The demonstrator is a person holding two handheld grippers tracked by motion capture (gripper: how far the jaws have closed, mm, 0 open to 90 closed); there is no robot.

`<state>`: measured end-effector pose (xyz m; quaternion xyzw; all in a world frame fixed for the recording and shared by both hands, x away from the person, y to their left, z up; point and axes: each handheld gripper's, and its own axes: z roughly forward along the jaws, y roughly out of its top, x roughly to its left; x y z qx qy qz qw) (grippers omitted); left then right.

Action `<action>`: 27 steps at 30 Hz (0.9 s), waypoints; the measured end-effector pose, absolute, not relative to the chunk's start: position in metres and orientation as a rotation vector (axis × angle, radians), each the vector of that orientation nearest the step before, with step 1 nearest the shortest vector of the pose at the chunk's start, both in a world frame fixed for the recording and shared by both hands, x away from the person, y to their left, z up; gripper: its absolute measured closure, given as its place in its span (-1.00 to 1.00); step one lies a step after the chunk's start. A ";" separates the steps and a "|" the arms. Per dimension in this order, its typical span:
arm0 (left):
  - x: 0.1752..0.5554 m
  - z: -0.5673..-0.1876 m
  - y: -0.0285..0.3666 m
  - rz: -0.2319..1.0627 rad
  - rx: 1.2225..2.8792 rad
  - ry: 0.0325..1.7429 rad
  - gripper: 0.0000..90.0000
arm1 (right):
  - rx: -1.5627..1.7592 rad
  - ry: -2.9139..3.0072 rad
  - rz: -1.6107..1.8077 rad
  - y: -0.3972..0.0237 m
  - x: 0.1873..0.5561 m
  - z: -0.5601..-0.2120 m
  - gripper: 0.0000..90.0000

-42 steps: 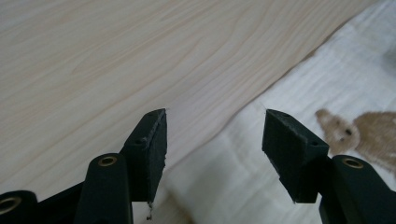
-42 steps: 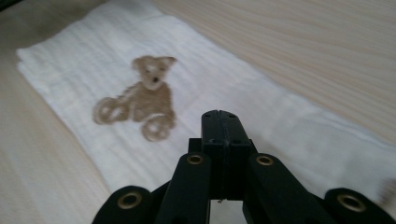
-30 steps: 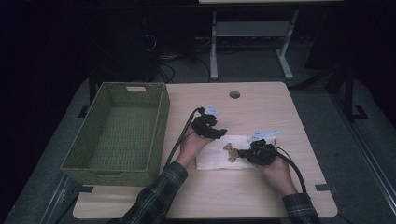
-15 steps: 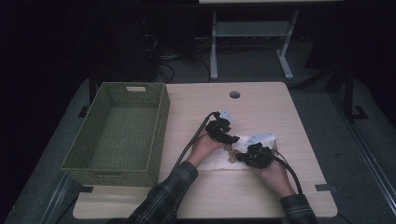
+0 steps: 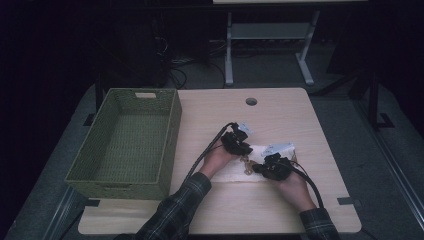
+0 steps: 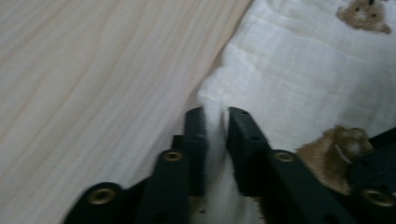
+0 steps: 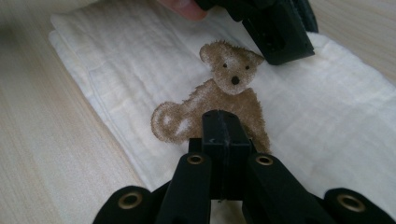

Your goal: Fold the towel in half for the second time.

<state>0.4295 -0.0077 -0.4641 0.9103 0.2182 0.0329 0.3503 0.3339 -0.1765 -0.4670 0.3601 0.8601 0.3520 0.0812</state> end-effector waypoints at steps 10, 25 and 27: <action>0.420 -0.440 0.000 0.095 2.275 0.497 0.90 | 1.128 2.570 1.057 -0.176 0.335 -0.466 1.00; 0.374 -0.434 0.013 0.067 2.293 0.376 0.89 | 1.139 2.516 1.040 -0.173 0.340 -0.467 1.00; 0.371 -0.437 0.013 0.071 2.304 0.368 0.89 | 1.143 2.507 1.038 -0.172 0.340 -0.467 1.00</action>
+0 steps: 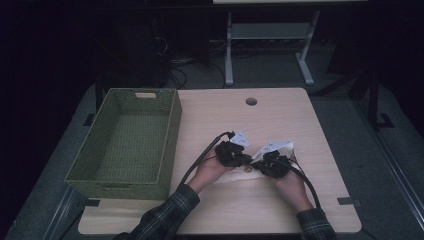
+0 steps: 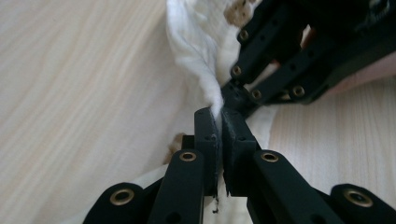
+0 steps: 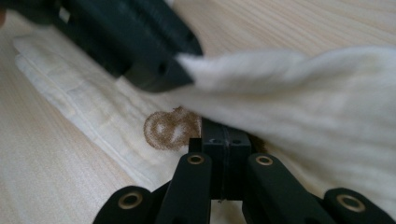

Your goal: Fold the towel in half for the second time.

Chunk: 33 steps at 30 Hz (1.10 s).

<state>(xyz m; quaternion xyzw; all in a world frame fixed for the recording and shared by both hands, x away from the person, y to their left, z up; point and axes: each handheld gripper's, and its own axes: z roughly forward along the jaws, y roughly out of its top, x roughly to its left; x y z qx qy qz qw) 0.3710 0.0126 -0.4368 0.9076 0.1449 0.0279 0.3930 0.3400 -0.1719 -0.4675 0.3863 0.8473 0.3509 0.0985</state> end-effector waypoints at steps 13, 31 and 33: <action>0.356 -0.445 0.009 0.073 2.317 0.360 0.89 | 1.145 2.512 0.962 -0.203 0.314 -0.461 1.00; 0.340 -0.459 0.005 -0.036 2.342 0.353 0.36 | 1.141 2.449 0.977 -0.218 0.304 -0.446 1.00; 0.338 -0.456 0.006 -0.041 2.333 0.354 0.25 | 1.150 2.436 0.995 -0.223 0.303 -0.442 1.00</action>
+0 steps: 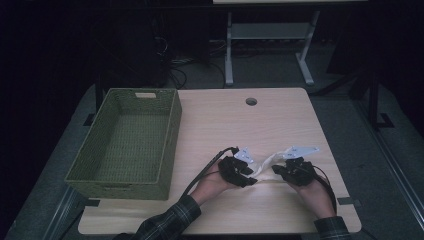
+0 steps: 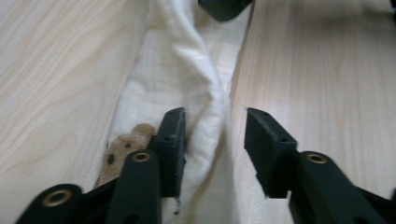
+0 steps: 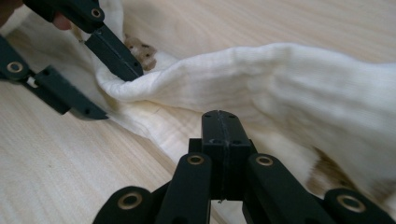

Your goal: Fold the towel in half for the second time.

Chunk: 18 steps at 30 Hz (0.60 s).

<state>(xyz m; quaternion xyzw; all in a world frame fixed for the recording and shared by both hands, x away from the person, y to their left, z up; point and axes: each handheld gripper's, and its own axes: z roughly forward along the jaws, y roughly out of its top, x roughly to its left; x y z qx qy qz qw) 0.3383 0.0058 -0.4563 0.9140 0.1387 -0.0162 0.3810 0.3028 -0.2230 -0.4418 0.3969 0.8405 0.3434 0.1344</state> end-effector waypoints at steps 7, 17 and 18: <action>0.336 -0.454 0.010 -0.052 2.325 0.348 0.16 | 1.124 2.386 1.077 -0.232 0.296 -0.409 1.00; 0.336 -0.461 0.010 -0.083 2.338 0.359 0.14 | 1.056 2.380 1.073 -0.212 0.334 -0.384 1.00; 0.336 -0.462 0.010 -0.086 2.338 0.362 0.14 | 1.059 2.385 1.063 -0.211 0.338 -0.386 1.00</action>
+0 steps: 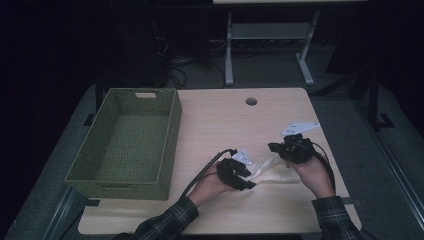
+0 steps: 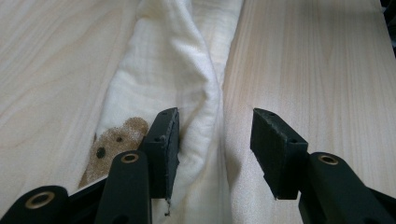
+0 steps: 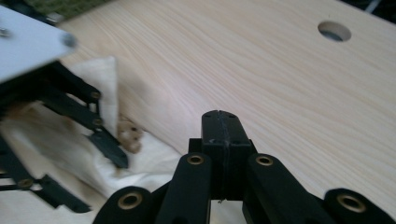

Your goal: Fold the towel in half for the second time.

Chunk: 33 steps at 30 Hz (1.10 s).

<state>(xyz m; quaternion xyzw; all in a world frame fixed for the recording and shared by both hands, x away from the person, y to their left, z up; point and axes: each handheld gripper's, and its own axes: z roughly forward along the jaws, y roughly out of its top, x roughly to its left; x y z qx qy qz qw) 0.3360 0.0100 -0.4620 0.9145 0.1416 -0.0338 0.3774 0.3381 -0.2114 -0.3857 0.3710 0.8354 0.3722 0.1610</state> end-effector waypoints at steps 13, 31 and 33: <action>0.334 -0.459 0.011 -0.097 2.345 0.372 -0.04 | 1.205 2.433 0.979 -0.249 0.320 -0.432 1.00; 0.336 -0.416 0.077 0.040 2.200 0.477 0.19 | 1.256 2.402 0.972 -0.271 0.298 -0.450 1.00; 0.339 -0.413 0.083 0.057 2.168 0.504 0.27 | 1.245 2.404 0.967 -0.271 0.297 -0.450 1.00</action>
